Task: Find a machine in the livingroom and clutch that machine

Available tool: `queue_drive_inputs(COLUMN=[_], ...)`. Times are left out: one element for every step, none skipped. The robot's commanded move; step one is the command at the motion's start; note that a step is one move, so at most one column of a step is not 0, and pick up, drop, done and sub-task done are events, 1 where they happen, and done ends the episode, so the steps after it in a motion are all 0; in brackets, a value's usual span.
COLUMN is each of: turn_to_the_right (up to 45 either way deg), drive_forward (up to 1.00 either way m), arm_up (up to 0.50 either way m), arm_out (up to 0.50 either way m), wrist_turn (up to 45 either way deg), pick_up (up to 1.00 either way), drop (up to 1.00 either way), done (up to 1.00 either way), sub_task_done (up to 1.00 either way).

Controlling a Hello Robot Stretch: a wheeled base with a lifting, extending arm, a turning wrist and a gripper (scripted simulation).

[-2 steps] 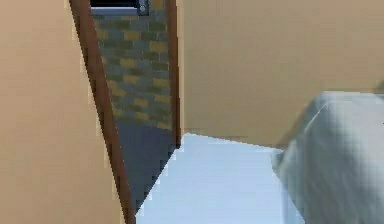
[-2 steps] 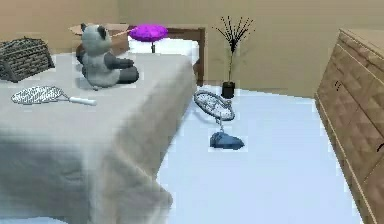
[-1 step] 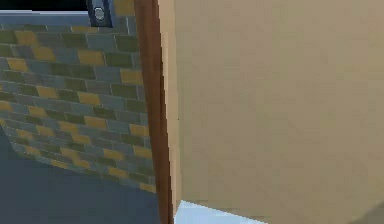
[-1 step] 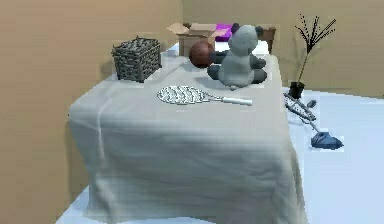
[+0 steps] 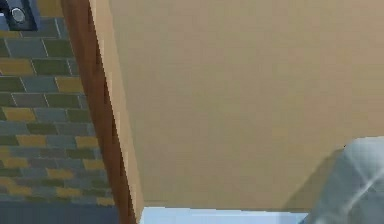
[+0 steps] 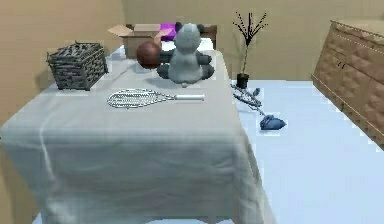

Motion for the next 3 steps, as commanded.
queue_drive_inputs(turn_to_the_right=[0.0,-45.0,-24.0], drive_forward=[0.05,0.00,0.00], arm_up=[0.00,0.00,0.00], arm_out=[0.00,0.00,0.00], wrist_turn=[0.0,0.0,0.0], pick_up=[0.00,0.00,0.00], drop=[0.00,0.00,0.00], done=[0.00,0.00,0.00], sub_task_done=[0.00,0.00,0.00])
